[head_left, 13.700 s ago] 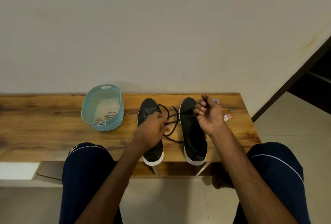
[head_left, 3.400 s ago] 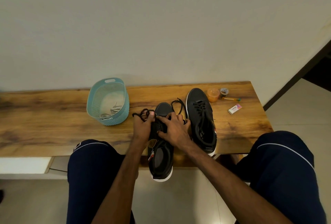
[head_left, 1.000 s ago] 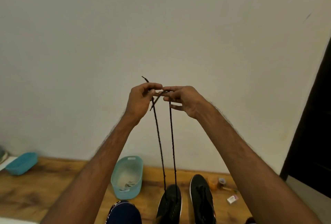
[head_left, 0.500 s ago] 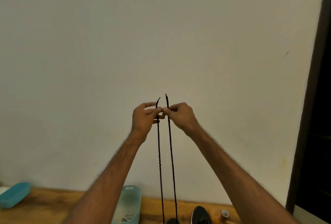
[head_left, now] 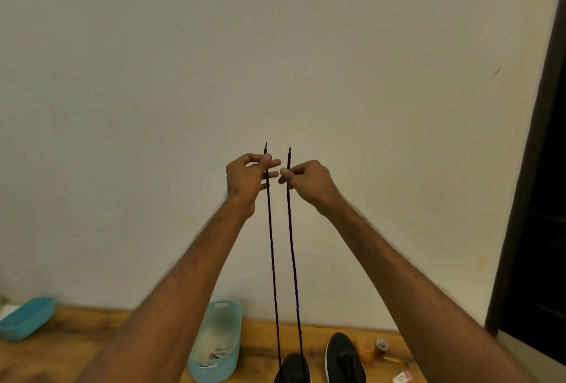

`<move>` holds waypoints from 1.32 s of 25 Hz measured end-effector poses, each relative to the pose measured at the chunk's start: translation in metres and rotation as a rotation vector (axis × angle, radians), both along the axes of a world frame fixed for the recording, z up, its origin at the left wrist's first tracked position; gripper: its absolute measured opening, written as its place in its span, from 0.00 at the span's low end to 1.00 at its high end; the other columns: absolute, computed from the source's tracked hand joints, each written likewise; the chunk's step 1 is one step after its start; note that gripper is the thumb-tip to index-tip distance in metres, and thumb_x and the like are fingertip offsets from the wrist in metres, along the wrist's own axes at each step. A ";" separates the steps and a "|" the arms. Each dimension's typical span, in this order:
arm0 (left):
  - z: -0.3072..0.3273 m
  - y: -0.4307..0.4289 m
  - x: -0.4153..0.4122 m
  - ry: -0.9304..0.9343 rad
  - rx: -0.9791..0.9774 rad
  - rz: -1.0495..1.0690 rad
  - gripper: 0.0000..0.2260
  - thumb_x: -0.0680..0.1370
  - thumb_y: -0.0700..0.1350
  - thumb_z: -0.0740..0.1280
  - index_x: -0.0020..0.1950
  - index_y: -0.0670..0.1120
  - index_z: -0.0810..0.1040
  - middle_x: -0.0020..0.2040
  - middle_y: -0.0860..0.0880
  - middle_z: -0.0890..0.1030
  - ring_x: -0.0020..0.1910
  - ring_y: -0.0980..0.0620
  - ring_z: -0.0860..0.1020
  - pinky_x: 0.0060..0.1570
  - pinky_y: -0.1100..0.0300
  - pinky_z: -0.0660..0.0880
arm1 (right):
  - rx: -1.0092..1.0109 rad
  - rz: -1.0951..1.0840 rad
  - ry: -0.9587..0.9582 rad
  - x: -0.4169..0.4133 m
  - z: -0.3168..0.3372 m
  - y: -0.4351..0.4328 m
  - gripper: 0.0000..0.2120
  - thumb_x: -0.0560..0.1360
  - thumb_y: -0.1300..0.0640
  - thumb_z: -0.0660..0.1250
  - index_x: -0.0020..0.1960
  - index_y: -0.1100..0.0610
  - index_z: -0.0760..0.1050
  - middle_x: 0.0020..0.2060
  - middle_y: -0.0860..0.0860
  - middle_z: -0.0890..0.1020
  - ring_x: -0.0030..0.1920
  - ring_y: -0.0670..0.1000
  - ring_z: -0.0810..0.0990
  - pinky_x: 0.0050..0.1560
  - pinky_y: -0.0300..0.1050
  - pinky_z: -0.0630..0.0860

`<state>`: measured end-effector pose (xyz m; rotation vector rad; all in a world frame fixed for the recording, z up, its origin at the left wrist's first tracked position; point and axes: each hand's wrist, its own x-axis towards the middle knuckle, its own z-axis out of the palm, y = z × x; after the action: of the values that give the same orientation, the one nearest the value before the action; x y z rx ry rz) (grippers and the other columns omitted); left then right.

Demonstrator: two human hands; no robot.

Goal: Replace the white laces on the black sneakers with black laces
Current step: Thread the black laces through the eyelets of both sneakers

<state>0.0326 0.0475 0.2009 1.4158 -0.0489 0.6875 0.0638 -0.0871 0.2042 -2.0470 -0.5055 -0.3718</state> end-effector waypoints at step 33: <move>0.006 -0.003 0.033 0.043 0.143 0.118 0.09 0.73 0.46 0.76 0.52 0.46 0.85 0.45 0.50 0.85 0.40 0.51 0.80 0.35 0.59 0.76 | -0.012 -0.068 -0.089 0.022 0.018 0.004 0.14 0.80 0.49 0.66 0.51 0.58 0.85 0.44 0.55 0.86 0.48 0.55 0.84 0.56 0.55 0.80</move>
<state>0.0659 0.0449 0.2067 1.5796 0.0198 0.7623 0.0854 -0.0834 0.2222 -2.0696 -0.4944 -0.5038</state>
